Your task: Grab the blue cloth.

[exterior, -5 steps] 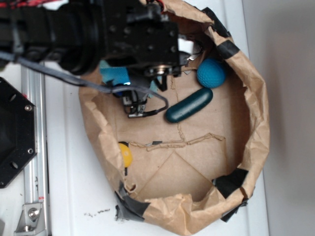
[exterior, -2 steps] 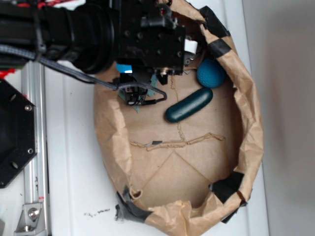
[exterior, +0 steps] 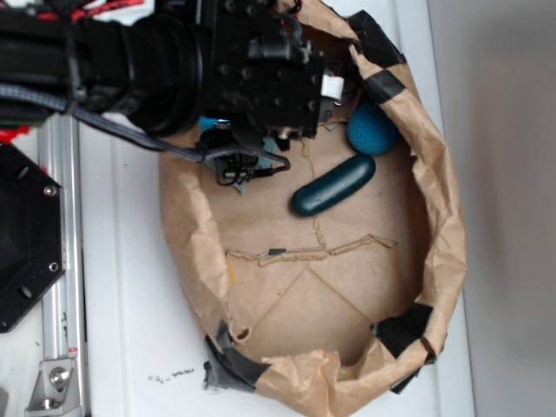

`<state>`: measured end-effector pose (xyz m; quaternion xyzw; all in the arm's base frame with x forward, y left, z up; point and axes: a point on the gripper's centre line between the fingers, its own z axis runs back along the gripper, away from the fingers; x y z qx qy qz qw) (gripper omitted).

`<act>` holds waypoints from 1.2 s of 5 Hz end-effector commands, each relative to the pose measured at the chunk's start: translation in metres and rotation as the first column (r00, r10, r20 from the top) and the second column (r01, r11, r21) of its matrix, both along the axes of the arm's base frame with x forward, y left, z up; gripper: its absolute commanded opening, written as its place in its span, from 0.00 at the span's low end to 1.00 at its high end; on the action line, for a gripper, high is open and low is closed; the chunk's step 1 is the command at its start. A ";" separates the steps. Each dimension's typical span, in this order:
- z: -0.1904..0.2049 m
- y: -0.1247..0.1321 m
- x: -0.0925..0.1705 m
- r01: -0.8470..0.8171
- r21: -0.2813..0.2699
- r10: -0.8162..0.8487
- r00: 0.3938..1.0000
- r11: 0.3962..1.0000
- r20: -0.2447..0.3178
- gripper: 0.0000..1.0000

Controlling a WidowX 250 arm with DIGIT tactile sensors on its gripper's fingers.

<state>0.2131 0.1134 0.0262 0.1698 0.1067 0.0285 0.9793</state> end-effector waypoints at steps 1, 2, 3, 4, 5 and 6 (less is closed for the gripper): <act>0.002 0.005 -0.009 0.002 0.014 -0.003 1.000 1.000 0.003 0.00; 0.003 0.003 -0.008 0.019 0.017 -0.019 1.000 1.000 0.012 0.00; 0.005 0.003 -0.008 0.026 0.018 -0.026 0.999 1.000 0.027 0.00; 0.018 0.001 -0.008 0.038 0.011 -0.038 0.998 0.999 0.058 0.00; 0.055 -0.019 0.003 0.083 -0.144 -0.062 0.988 0.986 0.144 0.00; 0.108 -0.062 0.039 0.182 -0.268 -0.088 0.940 0.946 0.330 0.00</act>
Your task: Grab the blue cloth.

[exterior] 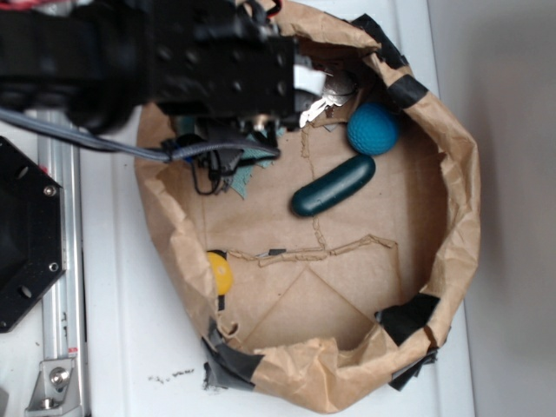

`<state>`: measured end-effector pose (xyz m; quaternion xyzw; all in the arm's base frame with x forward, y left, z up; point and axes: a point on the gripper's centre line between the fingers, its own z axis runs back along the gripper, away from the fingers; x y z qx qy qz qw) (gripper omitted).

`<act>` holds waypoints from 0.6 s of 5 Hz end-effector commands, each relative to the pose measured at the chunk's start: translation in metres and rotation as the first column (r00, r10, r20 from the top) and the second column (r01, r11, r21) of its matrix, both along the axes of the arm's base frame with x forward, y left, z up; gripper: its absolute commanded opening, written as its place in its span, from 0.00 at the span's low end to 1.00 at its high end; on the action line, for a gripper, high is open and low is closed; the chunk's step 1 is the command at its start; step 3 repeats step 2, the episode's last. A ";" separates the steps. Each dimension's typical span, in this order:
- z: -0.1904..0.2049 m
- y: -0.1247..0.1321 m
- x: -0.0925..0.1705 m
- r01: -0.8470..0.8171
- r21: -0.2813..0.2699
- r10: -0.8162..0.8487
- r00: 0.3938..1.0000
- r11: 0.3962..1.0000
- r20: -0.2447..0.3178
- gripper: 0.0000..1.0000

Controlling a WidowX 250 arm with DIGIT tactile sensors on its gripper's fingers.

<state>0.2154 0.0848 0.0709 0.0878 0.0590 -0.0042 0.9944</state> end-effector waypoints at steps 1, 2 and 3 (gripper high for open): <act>0.113 -0.059 0.049 0.048 -0.133 -0.009 0.959 0.990 0.282 0.00; 0.101 -0.066 0.046 0.076 -0.135 -0.025 0.938 0.988 0.345 0.00; 0.101 -0.066 0.046 0.076 -0.135 -0.025 0.938 0.988 0.345 0.00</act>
